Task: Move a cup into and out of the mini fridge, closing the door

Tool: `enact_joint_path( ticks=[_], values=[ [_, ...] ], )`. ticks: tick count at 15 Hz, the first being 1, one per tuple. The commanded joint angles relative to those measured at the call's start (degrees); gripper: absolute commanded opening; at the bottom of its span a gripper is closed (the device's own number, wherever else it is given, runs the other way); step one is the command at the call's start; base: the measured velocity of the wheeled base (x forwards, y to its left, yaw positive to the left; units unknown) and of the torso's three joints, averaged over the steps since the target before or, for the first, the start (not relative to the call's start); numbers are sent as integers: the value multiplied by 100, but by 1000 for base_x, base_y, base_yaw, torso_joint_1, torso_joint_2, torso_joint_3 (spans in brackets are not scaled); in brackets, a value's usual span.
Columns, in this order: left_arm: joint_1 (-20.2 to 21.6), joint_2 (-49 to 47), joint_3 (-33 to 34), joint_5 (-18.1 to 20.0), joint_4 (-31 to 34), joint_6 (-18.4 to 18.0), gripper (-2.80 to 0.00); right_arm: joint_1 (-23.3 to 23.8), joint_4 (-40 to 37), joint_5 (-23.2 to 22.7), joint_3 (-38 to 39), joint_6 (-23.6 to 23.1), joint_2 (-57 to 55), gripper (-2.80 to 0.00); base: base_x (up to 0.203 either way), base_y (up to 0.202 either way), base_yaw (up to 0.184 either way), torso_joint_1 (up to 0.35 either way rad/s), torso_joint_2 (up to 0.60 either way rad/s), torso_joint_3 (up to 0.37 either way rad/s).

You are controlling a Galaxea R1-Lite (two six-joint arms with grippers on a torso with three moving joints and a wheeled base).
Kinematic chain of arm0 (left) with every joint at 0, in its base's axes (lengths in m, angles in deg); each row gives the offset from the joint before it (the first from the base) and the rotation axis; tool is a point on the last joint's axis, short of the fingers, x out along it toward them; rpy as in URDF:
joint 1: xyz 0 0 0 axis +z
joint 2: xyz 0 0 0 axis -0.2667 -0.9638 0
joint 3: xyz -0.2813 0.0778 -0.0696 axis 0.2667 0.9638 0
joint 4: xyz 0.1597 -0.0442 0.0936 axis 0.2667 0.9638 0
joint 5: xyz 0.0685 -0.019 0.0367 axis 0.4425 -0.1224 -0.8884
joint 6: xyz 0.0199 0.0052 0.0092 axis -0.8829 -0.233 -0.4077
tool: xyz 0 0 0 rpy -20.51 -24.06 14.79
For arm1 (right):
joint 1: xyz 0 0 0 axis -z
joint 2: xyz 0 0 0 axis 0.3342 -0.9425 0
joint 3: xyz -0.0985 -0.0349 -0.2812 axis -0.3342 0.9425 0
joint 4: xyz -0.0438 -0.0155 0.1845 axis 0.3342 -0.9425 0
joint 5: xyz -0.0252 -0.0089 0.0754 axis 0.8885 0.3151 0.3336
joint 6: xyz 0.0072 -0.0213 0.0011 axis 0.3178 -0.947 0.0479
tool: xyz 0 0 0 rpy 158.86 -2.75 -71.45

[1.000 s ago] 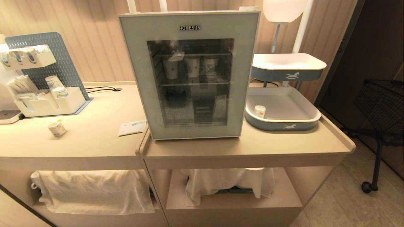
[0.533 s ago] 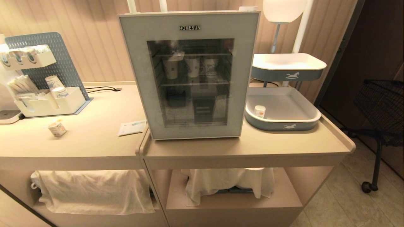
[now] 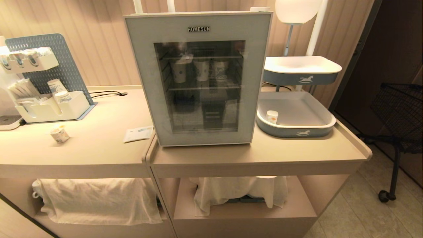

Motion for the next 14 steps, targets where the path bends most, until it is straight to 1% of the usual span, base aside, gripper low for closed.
enact_joint_path(
  ticks=[1, 14],
  values=[
    [2, 0, 9, 5, 0, 2, -280, -2, 0, 0, 0, -2, -7, -280, 0, 0, 0, 0, 0, 0],
    [2, 0, 9, -4, 0, 2, -280, -2, 0, 0, 0, -2, -7, -280, 0, 0, 0, 0, 0, 0]
  ],
)
